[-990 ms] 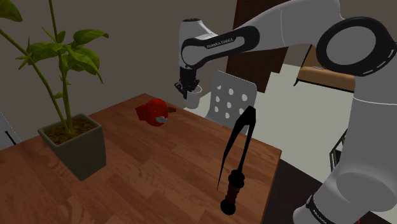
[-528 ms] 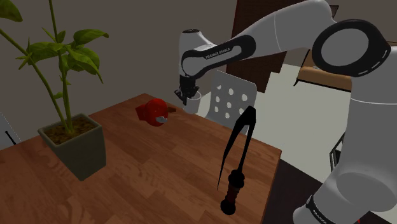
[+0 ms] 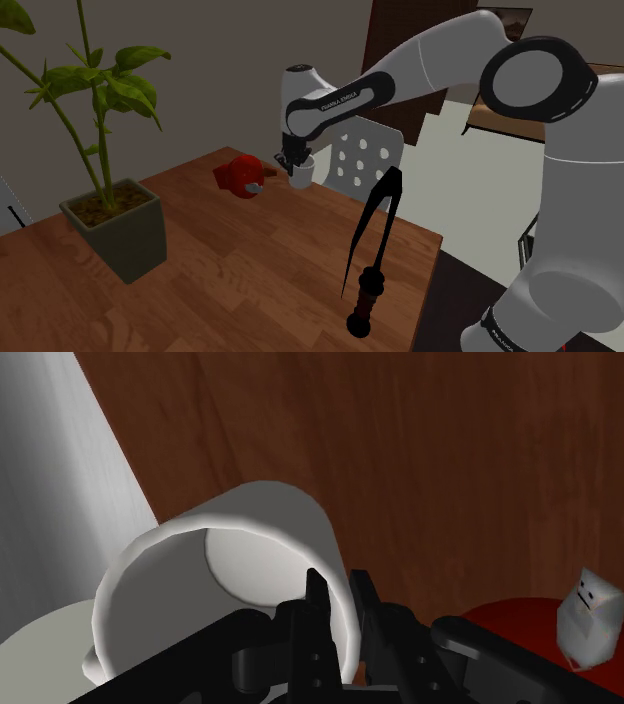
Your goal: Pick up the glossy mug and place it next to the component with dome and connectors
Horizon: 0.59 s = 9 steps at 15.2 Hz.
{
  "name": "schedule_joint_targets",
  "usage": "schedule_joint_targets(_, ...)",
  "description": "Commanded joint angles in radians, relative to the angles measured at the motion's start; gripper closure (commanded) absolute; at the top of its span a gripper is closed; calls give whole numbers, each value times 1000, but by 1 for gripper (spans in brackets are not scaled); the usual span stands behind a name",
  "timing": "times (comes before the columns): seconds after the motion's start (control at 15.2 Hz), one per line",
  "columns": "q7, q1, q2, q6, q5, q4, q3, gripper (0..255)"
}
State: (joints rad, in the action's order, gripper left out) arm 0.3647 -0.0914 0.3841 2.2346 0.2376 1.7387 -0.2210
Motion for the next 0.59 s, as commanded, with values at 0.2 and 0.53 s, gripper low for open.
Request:
schedule_joint_targets(0.2,8,2,16,32,8,16,4,255)
schedule_joint_targets(0.53,8,2,16,32,8,16,4,255)
